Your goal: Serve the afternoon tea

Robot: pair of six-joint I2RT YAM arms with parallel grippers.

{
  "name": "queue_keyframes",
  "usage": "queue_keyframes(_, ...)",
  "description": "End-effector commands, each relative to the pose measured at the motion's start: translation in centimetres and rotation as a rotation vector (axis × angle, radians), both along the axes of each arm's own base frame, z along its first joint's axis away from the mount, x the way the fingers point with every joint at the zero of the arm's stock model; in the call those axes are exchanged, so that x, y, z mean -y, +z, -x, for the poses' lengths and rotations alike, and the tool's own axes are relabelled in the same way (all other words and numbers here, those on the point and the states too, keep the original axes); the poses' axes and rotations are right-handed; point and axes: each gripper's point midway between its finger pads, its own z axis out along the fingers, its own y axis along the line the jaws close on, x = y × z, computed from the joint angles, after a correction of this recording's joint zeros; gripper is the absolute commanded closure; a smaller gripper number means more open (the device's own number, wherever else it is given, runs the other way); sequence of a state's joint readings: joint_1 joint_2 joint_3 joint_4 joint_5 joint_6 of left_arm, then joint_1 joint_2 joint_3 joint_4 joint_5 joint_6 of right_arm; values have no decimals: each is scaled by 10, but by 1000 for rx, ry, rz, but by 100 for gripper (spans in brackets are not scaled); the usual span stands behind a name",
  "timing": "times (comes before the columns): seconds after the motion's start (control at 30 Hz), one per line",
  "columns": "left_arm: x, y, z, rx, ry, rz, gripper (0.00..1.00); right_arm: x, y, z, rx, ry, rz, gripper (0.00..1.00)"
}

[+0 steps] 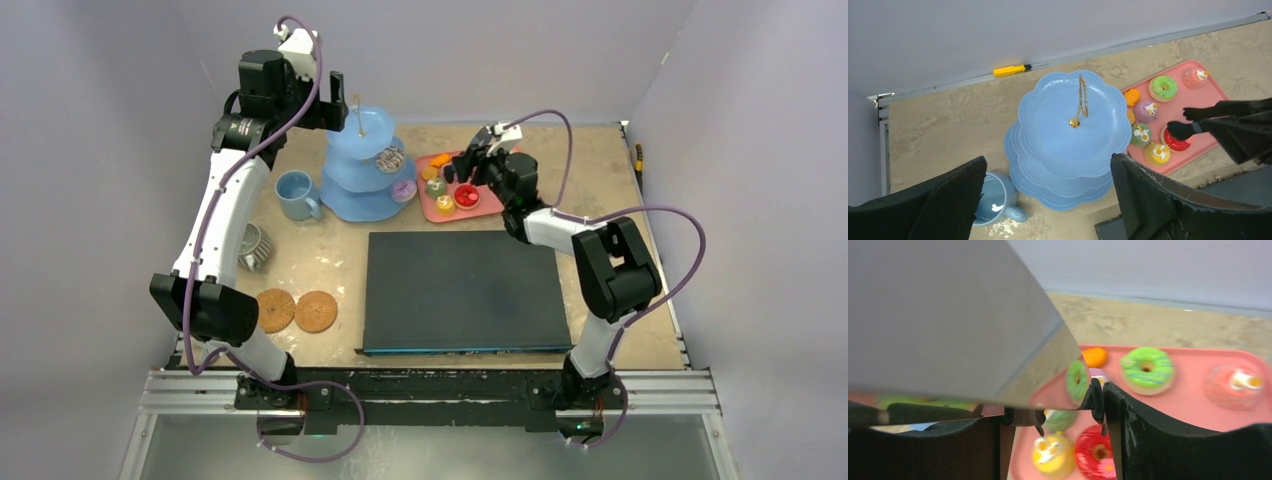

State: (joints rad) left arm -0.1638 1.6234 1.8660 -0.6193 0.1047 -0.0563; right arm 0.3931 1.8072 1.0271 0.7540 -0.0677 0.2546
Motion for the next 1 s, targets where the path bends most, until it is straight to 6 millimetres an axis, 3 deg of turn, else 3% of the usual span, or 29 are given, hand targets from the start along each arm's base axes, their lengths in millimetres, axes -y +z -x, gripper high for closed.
queue_keyframes(0.0,0,19,3,49,-11,16,6,33,29,-32,44,-102,-8,34)
queue_keyframes(0.2,-1,19,2,50,-9,12,6,50,31,-72,63,-213,79,30)
queue_keyframes(0.43,-2,19,0,50,-4,2,6,54,7,-101,39,-228,106,28)
queue_keyframes(0.8,-3,14,-3,41,-3,-7,6,49,-38,-114,-48,-207,127,27)
queue_keyframes(0.97,-3,15,-3,44,-1,-7,6,49,-37,-116,-42,-211,129,32)
